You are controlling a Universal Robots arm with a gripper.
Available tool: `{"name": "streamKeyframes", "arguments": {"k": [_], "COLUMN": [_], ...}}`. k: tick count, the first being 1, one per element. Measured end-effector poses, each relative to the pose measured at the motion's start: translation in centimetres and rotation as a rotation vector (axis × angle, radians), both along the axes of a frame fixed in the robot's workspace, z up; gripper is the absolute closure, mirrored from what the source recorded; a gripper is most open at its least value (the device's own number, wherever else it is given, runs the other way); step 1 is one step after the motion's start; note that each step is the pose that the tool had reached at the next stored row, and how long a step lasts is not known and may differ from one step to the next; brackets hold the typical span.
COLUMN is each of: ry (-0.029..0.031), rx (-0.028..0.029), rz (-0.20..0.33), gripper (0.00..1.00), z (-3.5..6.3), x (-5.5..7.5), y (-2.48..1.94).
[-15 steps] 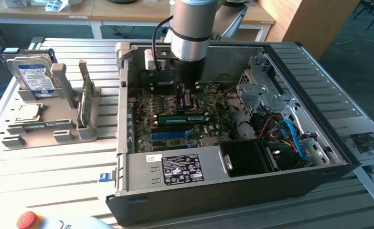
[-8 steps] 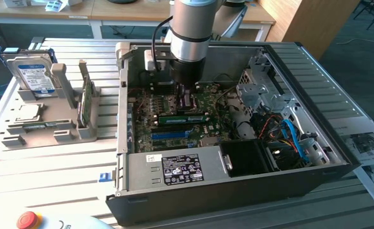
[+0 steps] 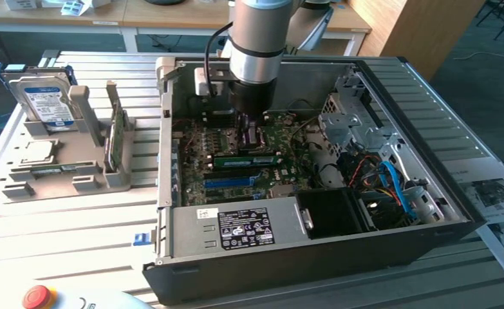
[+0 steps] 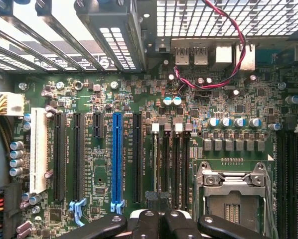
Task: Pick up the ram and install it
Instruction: 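Press down the ram until it locks into place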
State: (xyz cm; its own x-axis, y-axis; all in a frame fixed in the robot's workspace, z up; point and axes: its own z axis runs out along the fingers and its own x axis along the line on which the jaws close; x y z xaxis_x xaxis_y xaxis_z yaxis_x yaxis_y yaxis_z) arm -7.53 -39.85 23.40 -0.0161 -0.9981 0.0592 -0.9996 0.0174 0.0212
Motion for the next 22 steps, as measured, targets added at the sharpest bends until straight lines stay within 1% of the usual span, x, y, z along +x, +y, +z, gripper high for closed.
{"name": "streamKeyframes", "arguments": {"k": [7, 14, 22], "ry": [0.0000, 0.0000, 0.0001], "rx": [0.0001, -0.0001, -0.0001], "rz": [0.000, 0.000, 0.000], "gripper": [0.90, 0.90, 0.90], "z": [-0.13, -0.51, -0.55], "x": [-0.01, -0.02, -0.02], "y": [0.00, 0.00, 0.00]}}
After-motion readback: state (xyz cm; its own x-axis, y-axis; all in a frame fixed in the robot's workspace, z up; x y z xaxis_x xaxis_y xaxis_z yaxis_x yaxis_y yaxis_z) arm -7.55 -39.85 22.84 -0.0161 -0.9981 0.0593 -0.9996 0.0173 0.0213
